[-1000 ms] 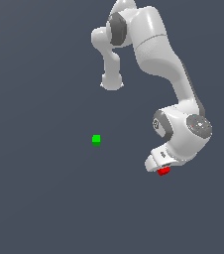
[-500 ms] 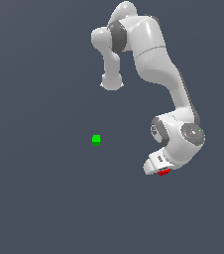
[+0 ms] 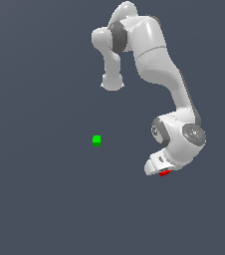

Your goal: Stack the red cube on top of the green cube.

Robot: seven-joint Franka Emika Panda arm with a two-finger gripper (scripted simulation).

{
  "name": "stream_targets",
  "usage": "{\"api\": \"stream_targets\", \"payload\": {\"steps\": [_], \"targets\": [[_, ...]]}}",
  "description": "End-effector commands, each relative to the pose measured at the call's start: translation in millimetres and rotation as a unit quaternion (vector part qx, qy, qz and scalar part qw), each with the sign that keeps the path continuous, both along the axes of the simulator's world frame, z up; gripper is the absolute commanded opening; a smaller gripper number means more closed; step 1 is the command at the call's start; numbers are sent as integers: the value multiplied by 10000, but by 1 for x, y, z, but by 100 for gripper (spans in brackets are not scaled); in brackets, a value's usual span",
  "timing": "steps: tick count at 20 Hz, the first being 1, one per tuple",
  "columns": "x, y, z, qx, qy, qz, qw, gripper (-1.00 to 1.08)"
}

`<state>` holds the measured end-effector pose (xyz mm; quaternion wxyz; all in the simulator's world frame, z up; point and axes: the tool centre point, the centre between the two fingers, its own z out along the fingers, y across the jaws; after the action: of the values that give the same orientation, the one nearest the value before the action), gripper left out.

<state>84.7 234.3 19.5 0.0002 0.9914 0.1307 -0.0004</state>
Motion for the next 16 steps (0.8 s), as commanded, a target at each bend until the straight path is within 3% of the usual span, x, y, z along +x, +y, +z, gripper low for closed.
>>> {"api": "stream_targets", "payload": {"steps": [1, 9, 16], "targets": [[0, 0, 0, 1, -4, 0, 10000, -100], [-1, 0, 15, 1, 0, -1, 10000, -100], [-1, -1, 64, 0, -2, 0, 10000, -100]]}}
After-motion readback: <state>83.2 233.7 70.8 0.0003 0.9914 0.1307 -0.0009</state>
